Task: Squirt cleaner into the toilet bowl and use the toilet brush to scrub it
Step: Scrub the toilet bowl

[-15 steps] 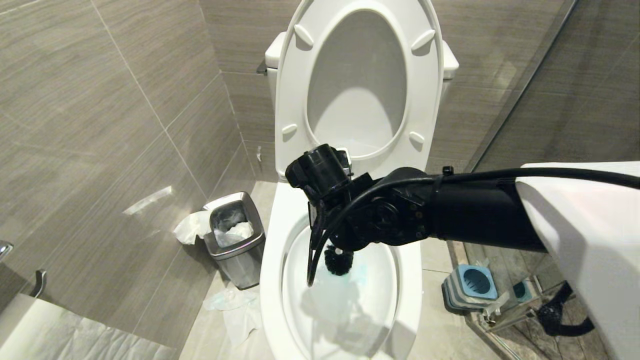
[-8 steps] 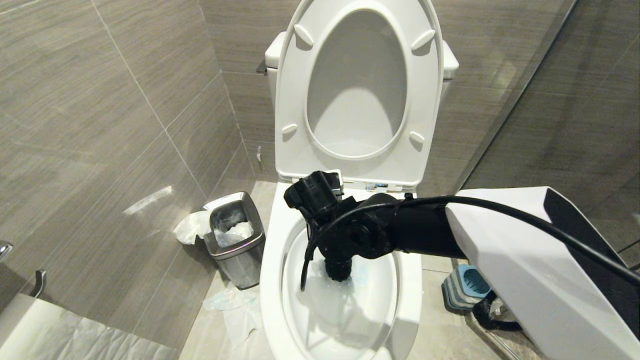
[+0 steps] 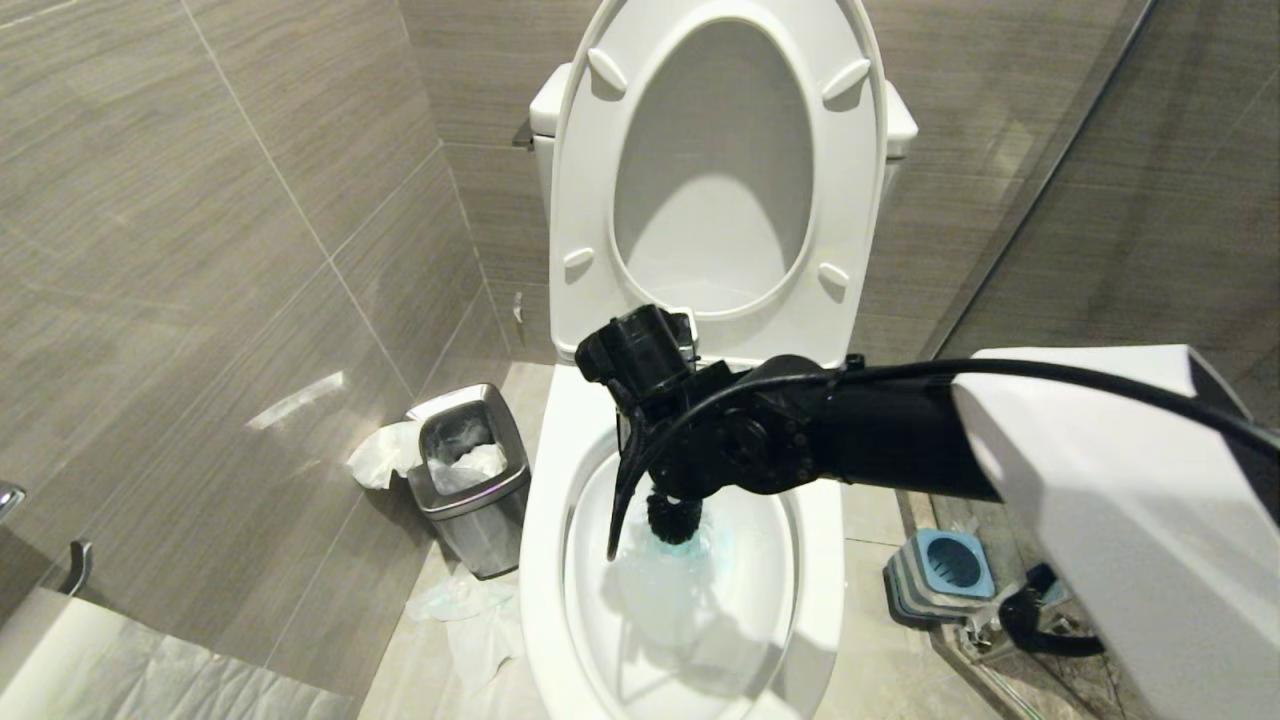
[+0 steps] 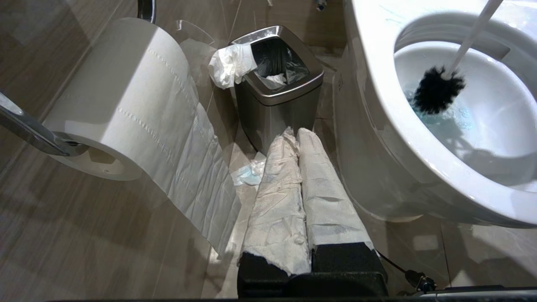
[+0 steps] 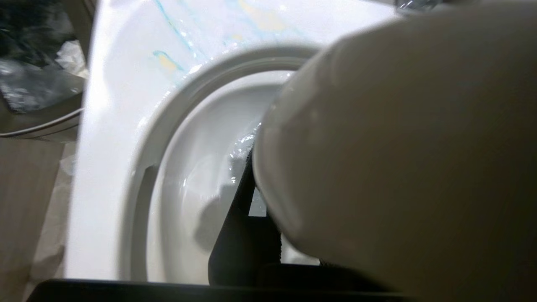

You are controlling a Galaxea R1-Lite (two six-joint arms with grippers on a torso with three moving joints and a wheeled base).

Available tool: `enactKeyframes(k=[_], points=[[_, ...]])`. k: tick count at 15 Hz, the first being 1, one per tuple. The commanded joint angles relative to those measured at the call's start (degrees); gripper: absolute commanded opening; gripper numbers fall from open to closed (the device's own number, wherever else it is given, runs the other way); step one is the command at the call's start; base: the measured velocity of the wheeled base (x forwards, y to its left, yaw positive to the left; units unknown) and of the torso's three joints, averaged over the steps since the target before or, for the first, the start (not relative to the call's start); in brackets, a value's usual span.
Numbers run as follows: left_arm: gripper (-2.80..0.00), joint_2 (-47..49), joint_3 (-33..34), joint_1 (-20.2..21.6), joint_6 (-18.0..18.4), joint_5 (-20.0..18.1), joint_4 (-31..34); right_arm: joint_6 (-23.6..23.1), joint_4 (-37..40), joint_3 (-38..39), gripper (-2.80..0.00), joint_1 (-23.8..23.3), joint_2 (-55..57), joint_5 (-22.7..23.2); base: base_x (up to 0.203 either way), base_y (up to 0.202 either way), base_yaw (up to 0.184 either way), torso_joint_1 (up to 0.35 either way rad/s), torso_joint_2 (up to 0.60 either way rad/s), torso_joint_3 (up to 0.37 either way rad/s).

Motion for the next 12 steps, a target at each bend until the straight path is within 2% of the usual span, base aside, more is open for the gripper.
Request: enactKeyframes(k=[1,6,12], points=[[-2.80,0.07,0.00,0.00,0.00,-0.01,-0.01,0.18,1.98,0.25,-2.80,0.52,-6.73,-0.25,0.000,0.000,0.000,0.000,0.00,0.000],[-2.80,0.07,0.00,0.00,0.00,-0.01,-0.01,0.15,9.09,0.33,-2.80,0.98,-15.37,-0.52,0.000,0.000,0.000,0.000,0.00,0.000],[-2.80,0.07,0.00,0.00,0.00,-0.01,-0.01,0.35,8.70,-0.02,-2.80,0.80,-10.92,-0.45,0.000,0.000,0.000,0.000,0.00,0.000]])
